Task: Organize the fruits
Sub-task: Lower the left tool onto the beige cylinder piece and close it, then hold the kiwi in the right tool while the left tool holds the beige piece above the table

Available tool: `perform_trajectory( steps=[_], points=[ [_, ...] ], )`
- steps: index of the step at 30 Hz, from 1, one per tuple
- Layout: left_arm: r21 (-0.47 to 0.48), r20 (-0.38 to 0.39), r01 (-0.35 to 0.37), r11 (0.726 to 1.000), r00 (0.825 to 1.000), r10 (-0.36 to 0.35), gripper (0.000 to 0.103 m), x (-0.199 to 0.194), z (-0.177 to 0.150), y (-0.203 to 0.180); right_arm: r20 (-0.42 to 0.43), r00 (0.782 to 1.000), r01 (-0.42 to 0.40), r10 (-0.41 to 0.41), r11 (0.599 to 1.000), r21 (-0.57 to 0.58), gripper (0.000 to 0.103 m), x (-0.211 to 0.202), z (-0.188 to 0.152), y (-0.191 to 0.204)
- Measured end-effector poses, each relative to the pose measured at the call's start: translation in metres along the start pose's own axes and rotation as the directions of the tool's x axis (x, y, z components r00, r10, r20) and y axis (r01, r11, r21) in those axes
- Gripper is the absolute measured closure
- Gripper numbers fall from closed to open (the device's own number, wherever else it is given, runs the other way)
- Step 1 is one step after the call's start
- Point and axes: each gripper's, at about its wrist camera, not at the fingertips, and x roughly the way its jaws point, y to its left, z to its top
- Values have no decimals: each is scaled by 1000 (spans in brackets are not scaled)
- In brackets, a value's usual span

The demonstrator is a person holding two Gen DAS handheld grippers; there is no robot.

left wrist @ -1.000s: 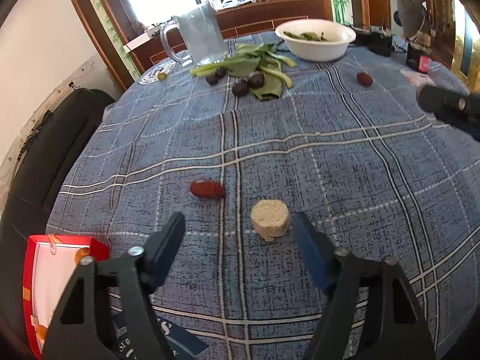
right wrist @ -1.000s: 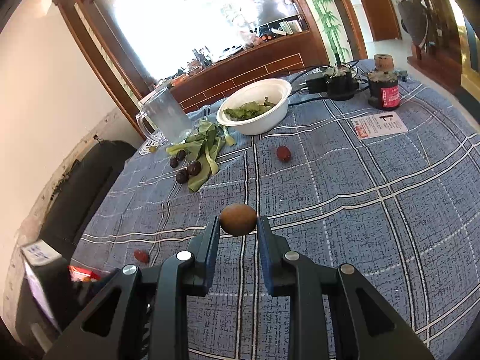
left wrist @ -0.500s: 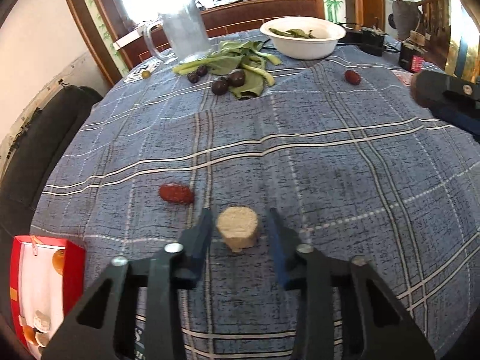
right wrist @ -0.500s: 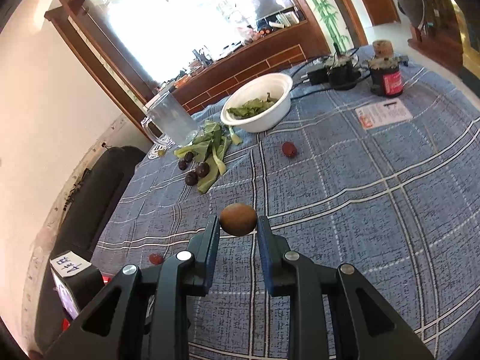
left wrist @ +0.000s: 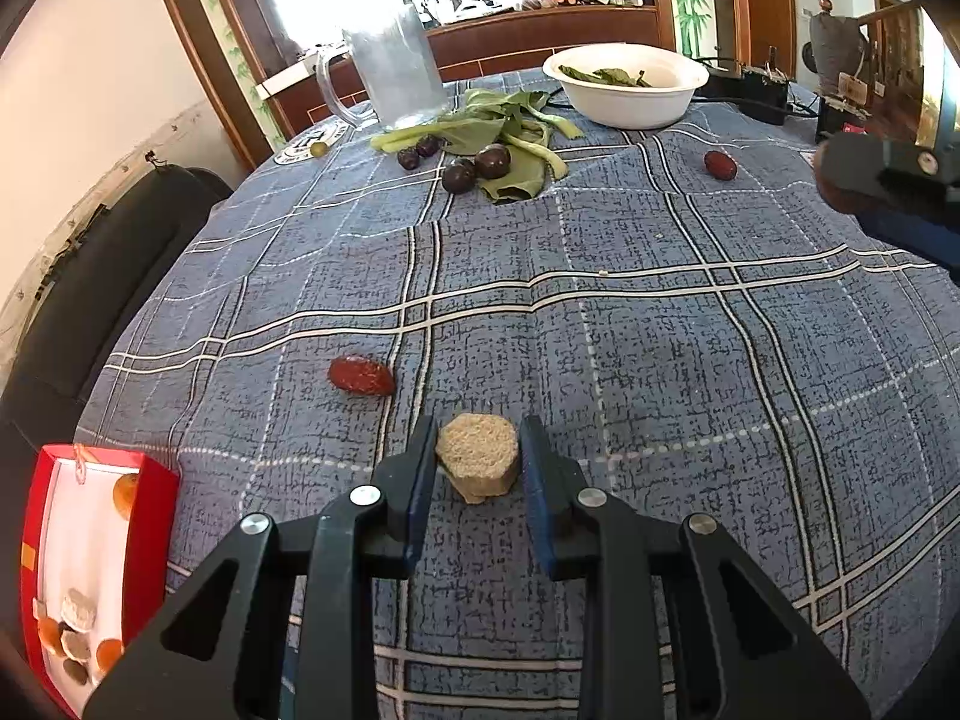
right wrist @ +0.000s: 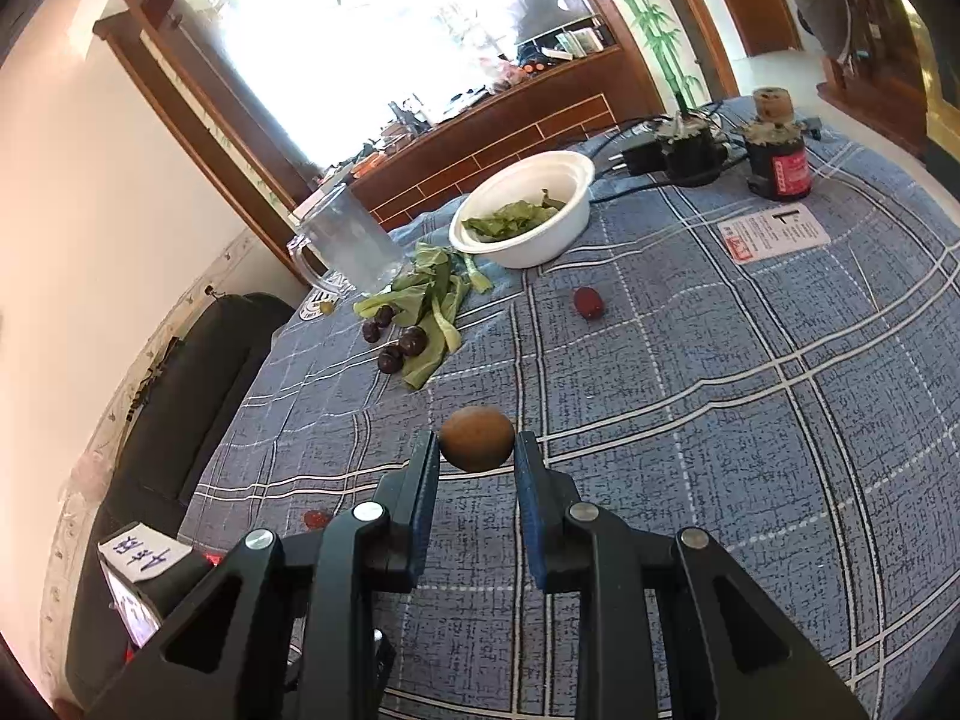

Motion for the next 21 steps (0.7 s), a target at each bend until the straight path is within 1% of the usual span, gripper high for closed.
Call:
perform_trajectory(
  steps=[4, 9, 15, 19, 21],
  points=[
    [4, 15, 19, 1000, 1000, -19, 73, -11, -2, -2, 27, 999, 27, -27, 1000, -2, 78, -5, 3, -4],
    [0, 75, 55, 998, 996, -55, 73, -35, 7, -5, 70, 995, 70, -68, 997, -17, 78, -12, 7, -7],
    [3, 164, 114, 994, 980, -113, 73, -73, 17, -5, 78, 992, 102, -99, 994, -31, 78, -10, 5, -6],
    [6, 209, 140, 990, 968, -138, 73, -92, 23, -3, 77, 990, 119, -117, 993, -24, 78, -10, 5, -11],
    [9, 235, 141, 990, 962, -139, 73, -102, 25, -2, 81, 989, 124, -121, 992, -28, 78, -10, 5, -11]
  ],
)
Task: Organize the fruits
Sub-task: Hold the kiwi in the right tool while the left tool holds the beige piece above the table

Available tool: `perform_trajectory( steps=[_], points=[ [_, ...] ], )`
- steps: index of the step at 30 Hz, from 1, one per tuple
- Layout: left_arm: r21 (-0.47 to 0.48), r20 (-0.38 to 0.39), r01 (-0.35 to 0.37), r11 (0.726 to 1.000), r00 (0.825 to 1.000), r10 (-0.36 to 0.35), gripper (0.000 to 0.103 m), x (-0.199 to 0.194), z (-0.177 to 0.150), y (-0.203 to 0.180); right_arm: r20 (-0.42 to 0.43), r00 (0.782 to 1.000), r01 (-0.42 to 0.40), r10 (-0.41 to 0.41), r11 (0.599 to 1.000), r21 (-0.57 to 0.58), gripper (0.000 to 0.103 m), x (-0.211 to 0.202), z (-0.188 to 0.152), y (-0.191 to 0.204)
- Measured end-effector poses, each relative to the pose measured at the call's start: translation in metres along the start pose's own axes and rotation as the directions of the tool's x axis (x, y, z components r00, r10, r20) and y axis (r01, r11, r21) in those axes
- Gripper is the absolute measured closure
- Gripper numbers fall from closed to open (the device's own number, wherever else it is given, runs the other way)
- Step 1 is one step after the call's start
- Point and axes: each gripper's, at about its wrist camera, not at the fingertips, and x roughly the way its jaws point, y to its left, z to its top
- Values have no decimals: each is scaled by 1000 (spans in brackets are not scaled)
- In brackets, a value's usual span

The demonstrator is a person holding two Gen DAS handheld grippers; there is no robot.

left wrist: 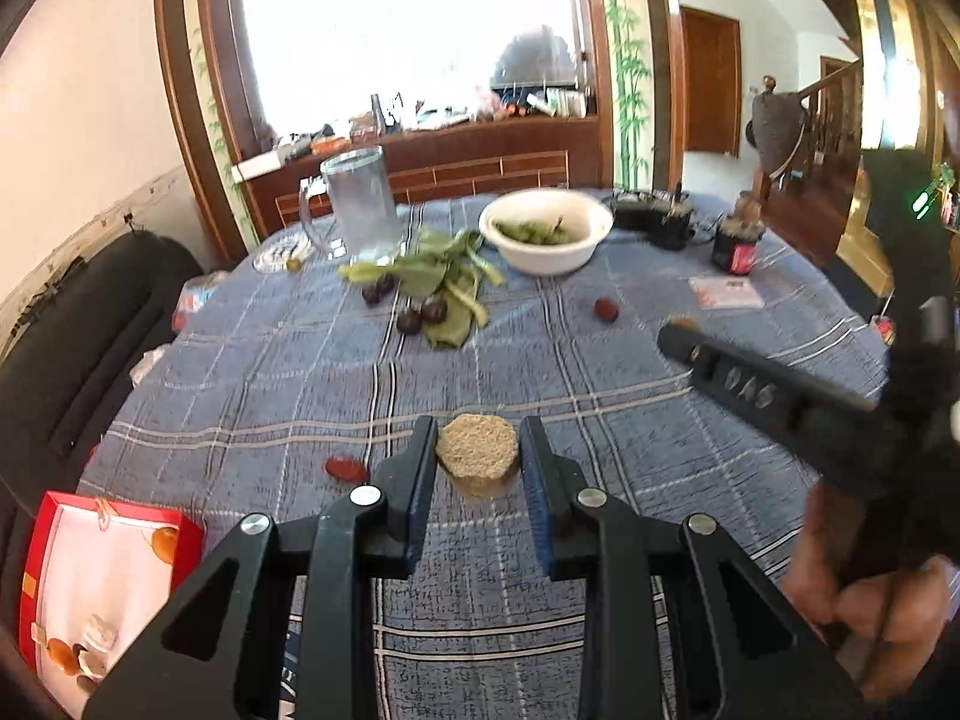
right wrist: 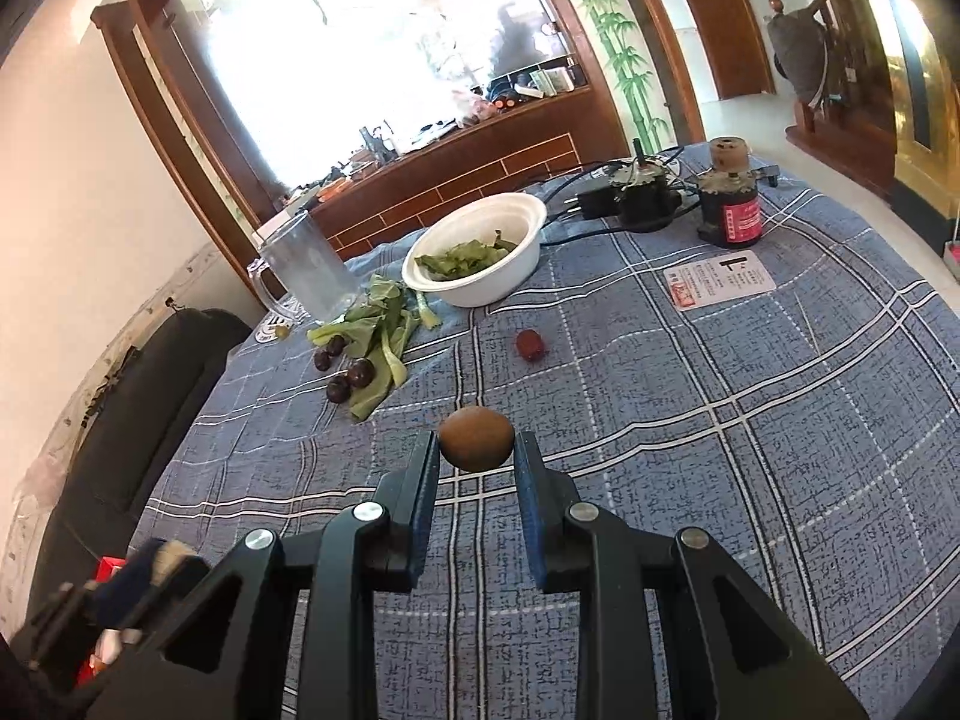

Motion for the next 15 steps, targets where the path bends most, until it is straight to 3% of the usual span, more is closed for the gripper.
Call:
perform_trajectory(
  steps=[15],
  points=[
    [-25, 30, 16, 1000, 999, -16, 73, -11, 7, 4, 2, 1000, -9, 10, 999, -38, 78, 4, 0, 12]
  ],
)
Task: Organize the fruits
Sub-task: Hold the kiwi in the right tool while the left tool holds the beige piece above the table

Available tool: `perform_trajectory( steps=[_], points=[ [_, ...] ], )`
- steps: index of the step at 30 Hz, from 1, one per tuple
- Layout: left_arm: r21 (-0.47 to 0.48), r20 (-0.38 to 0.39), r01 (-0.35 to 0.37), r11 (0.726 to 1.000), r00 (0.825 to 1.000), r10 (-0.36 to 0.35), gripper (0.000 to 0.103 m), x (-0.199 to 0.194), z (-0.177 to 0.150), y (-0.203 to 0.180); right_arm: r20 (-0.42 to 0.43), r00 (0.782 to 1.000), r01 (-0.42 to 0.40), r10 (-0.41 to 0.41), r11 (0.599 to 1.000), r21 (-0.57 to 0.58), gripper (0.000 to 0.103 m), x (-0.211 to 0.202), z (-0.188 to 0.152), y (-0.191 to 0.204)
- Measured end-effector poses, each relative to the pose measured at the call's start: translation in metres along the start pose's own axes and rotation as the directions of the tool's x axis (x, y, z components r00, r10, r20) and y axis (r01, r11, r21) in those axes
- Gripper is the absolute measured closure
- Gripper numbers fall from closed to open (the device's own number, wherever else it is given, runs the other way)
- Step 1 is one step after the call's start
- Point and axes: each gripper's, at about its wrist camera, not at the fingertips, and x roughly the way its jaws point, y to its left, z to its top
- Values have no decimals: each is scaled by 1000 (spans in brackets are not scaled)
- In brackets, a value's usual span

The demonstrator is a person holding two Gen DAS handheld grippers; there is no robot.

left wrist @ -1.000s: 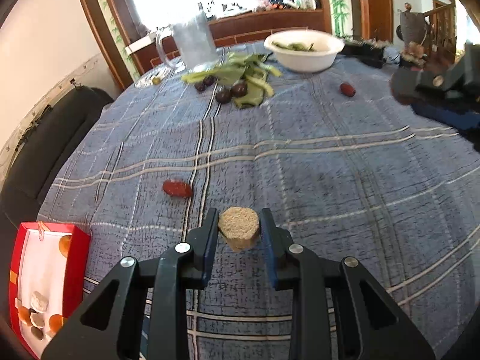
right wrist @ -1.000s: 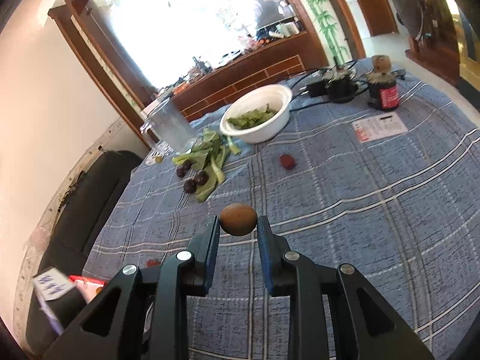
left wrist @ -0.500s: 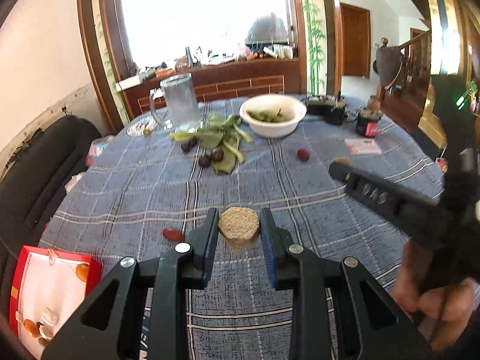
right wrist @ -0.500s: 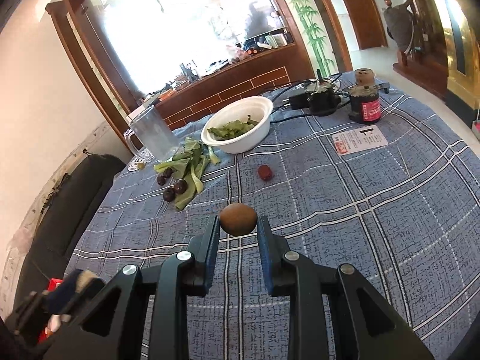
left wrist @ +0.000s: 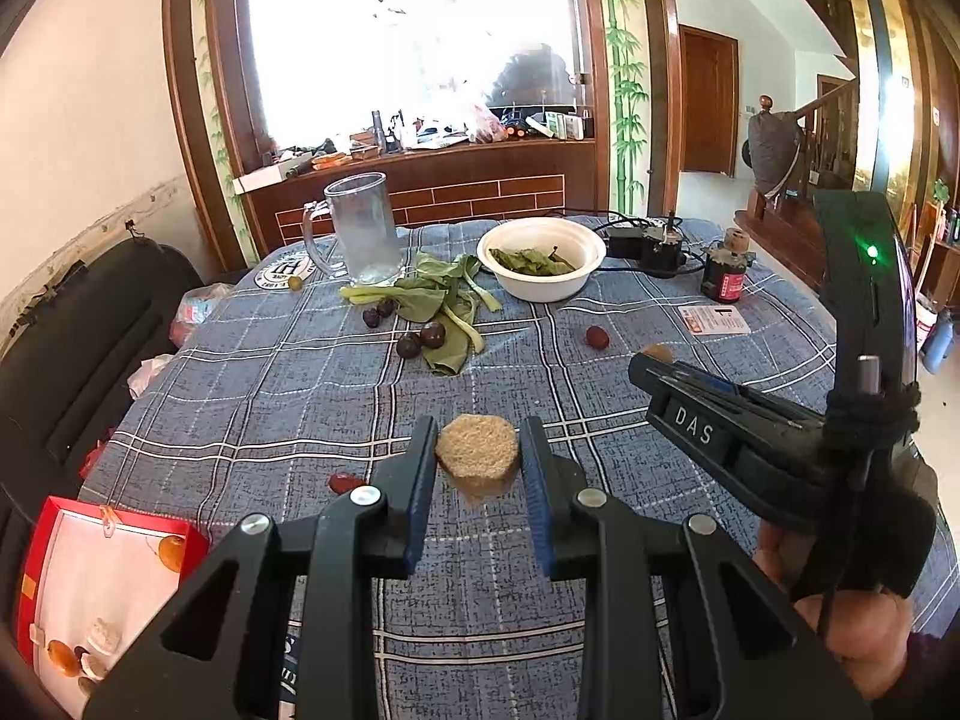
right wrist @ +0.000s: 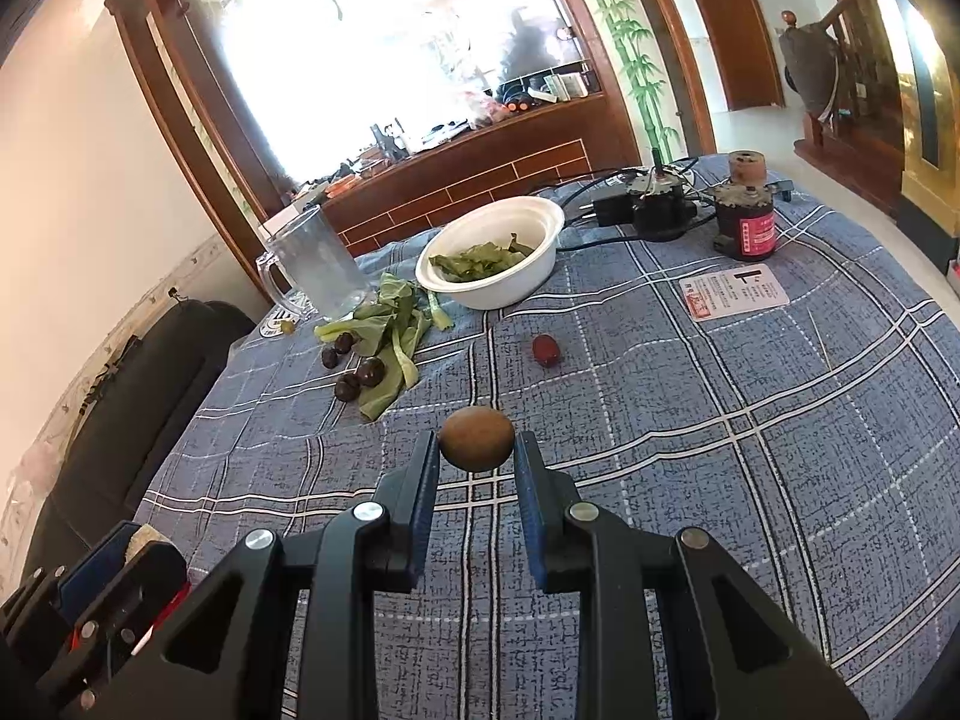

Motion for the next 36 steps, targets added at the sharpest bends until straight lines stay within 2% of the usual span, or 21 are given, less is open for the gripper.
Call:
perform_trajectory(
  steps=[19, 27, 31, 36],
  points=[
    [-45, -19, 6, 999, 1000, -7, 73, 3, -3, 22, -23, 999, 26, -26, 1000, -18, 78, 10, -6, 1],
    [-62, -3, 24, 998, 1000, -24, 74, 6, 3, 21, 5, 999, 34, -33, 999, -32, 78, 1, -5, 3],
    [-91, 5, 41, 995, 999, -41, 74, 0, 1, 35, 6, 999, 50, -50, 998, -36, 78, -1, -8, 1],
    [-151, 16, 30, 988, 999, -28, 73, -25, -12, 75, 26, 996, 90, -89, 994, -56, 78, -6, -13, 0]
  ],
)
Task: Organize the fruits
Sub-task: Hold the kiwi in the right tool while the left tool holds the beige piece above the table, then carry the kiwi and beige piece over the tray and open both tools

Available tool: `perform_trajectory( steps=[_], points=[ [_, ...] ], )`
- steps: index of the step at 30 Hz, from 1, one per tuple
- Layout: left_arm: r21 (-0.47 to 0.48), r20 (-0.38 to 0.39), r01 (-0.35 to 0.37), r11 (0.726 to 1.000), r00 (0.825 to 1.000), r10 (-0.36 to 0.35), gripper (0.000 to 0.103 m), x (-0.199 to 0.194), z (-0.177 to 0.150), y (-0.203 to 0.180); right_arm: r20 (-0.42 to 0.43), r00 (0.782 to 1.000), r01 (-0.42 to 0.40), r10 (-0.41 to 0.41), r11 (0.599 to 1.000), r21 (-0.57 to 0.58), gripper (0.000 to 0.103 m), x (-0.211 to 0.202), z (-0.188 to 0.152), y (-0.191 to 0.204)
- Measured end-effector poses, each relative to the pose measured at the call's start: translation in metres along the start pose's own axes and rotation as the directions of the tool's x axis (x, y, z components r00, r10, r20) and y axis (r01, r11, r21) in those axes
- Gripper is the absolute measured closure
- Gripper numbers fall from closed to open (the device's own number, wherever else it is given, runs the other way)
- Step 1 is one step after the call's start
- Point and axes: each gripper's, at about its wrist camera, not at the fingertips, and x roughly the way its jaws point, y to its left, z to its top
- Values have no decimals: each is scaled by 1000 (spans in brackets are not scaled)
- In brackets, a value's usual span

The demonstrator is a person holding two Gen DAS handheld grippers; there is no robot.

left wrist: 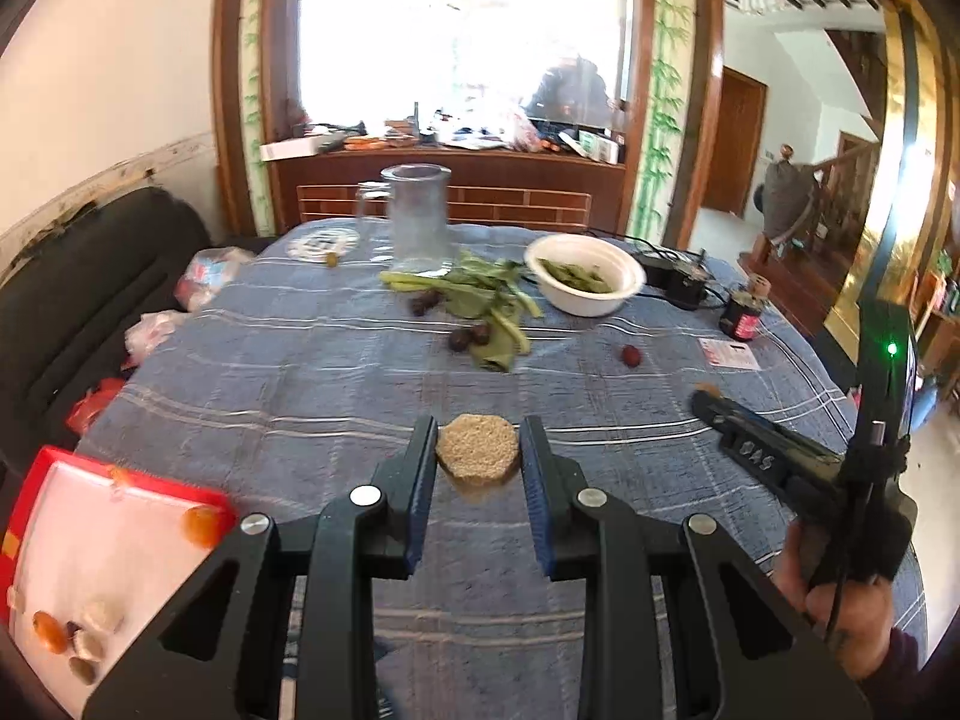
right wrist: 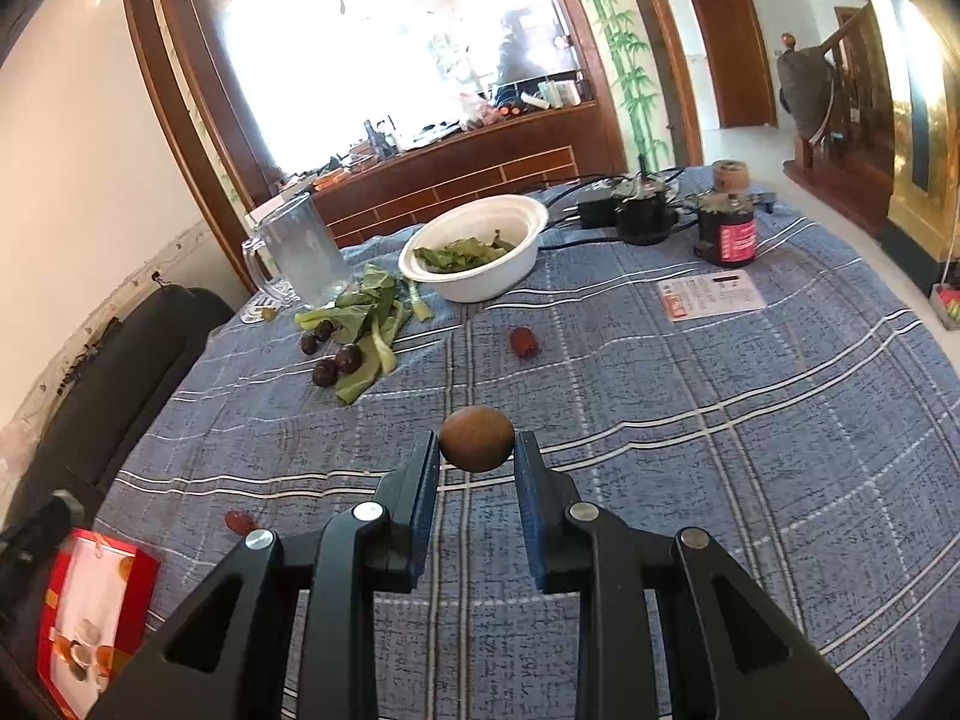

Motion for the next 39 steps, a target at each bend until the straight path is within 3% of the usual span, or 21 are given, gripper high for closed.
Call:
perform_trajectory(
  steps=[6, 9, 12, 15, 17, 20, 22, 25, 29, 34, 39],
  points=[
    [-34, 10, -54, 998, 998, 55, 73, -45, -18, 59, 32, 999, 31, -31, 1000, 2, 78, -16, -8, 13],
    [-56, 43, -118, 991, 992, 121, 73, -76, -30, 100, 19, 998, -54, 53, 998, 16, 78, -32, -13, 40],
    [-95, 72, -195, 976, 977, 203, 73, -101, -43, 140, 15, 987, -162, 163, 986, -51, 79, -52, -25, 95],
    [-134, 79, -275, 952, 955, 287, 73, -119, -56, 180, -29, 959, -283, 283, 944, -172, 79, -67, -45, 163],
    [-165, 80, -317, 934, 940, 333, 73, -126, -66, 202, -89, 924, -383, 373, 890, -248, 79, -74, -64, 211],
    [-215, 53, -387, 897, 912, 407, 73, -133, -83, 239, -180, 880, -475, 440, 826, -303, 79, -77, -94, 257],
    [-232, 28, -400, 887, 908, 417, 73, -132, -92, 255, -239, 855, -517, 459, 787, -336, 79, -76, -116, 283],
    [-228, 2, -404, 886, 909, 416, 73, -126, -101, 266, -304, 841, -538, 447, 750, -384, 79, -69, -142, 306],
    [-223, -24, -386, 895, 920, 391, 73, -117, -109, 269, -374, 814, -570, 444, 731, -374, 79, -61, -161, 317],
    [-227, -57, -386, 894, 922, 383, 73, -104, -115, 275, -405, 814, -569, 417, 712, -411, 79, -60, -182, 318],
    [-219, -98, -391, 894, 920, 379, 73, -90, -121, 277, -461, 785, -601, 414, 689, -405, 79, -61, -201, 319]
  ],
)
